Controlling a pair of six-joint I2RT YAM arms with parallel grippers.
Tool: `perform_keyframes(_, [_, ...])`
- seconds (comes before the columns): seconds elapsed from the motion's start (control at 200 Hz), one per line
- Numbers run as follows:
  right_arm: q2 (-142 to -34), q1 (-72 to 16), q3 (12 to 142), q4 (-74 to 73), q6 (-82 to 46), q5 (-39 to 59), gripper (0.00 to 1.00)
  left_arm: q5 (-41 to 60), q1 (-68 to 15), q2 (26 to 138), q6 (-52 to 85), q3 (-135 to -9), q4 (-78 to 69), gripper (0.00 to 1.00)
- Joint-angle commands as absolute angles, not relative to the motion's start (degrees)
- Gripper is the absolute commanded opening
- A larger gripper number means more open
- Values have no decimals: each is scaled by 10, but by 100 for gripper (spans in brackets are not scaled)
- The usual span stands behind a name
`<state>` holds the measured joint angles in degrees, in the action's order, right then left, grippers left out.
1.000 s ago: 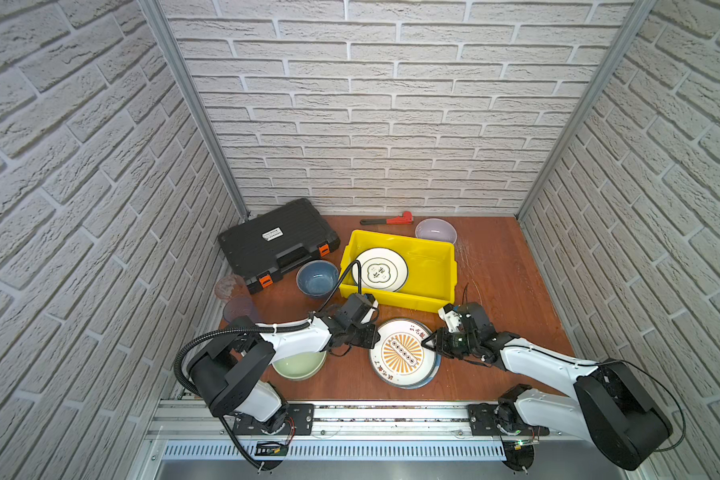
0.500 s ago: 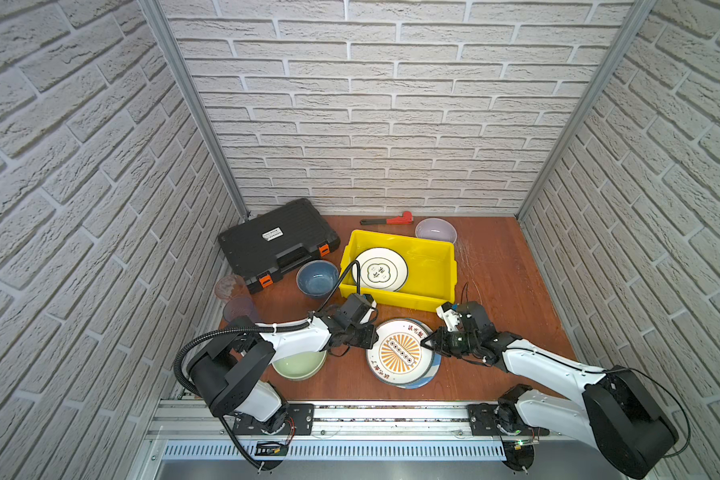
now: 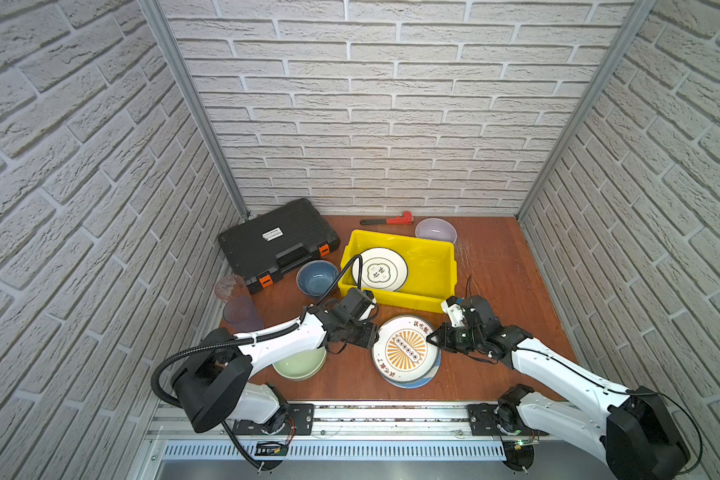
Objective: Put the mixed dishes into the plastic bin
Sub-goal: 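Tilt the orange-sunburst plates up with the right gripper while the left holds the striped plate, then carry the orange-sunburst plates with the right gripper into the yellow bin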
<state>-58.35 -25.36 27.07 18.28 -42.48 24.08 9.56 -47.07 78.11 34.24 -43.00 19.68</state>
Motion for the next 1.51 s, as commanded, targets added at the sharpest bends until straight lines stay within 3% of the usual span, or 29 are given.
perform_keyframes(0.0, [-554,-257,313,209,-405,242,6,67,-472,750,327,-449,238,59])
perform_keyframes(0.19, [-538,-257,363,265,-379,242,6,47,-458,707,318,-452,263,70])
perform_keyframes(0.45, [-537,-257,415,290,-361,252,6,47,-403,651,303,-436,291,76])
perform_keyframes(0.885, [-627,-257,570,316,-322,246,6,35,-371,589,308,-409,300,79])
perform_keyframes(1.5, [-793,-255,696,179,-347,220,6,13,-370,559,312,-405,309,80])
